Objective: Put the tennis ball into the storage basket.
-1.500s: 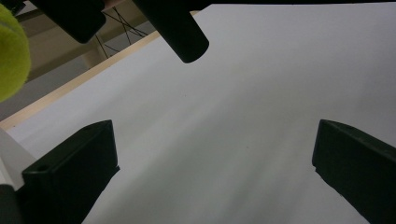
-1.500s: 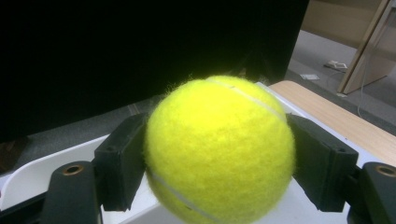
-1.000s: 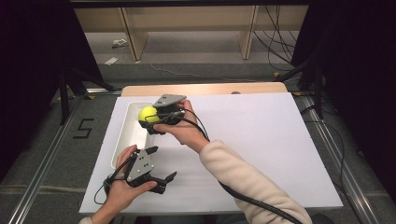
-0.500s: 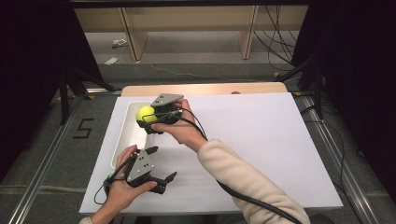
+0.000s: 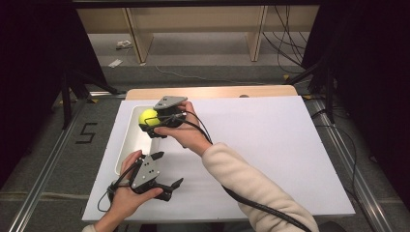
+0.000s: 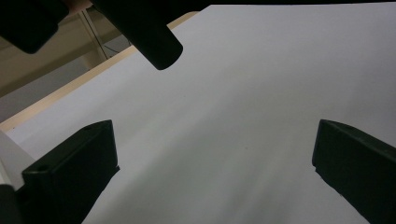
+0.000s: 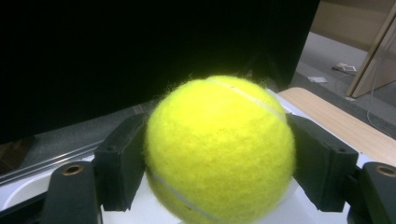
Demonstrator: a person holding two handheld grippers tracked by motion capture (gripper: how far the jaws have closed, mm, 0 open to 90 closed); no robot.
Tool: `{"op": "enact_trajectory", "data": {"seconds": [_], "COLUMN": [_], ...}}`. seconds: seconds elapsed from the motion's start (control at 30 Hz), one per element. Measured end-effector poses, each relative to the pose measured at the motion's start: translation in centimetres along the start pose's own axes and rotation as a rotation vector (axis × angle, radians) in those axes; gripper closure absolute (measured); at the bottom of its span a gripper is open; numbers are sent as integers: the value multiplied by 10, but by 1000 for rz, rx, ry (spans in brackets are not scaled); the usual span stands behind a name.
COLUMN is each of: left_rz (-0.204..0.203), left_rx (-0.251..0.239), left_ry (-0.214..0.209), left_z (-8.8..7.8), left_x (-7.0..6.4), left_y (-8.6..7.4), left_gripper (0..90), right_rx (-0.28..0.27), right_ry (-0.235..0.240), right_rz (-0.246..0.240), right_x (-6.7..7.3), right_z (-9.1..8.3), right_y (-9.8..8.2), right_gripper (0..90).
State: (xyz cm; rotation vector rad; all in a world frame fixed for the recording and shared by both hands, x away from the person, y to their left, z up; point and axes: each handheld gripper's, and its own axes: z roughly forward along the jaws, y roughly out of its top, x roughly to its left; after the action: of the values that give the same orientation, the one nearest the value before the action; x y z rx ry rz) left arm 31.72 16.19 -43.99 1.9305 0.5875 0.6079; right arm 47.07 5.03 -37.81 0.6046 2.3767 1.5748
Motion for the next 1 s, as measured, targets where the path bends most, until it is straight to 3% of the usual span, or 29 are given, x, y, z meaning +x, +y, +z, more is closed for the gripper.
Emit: {"op": "enact_trajectory", "data": {"seconds": [1.0], "left_rz": [1], "left_rx": [1], "left_ry": [-3], "left_z": [0], "left_x": [0], "left_y": [0], "left_gripper": [0], "right_rx": [19], "right_ry": [18], "right_rz": [-2], "right_x": [5], "right_z": [17], "right_y": [4], "right_gripper": [266]}}
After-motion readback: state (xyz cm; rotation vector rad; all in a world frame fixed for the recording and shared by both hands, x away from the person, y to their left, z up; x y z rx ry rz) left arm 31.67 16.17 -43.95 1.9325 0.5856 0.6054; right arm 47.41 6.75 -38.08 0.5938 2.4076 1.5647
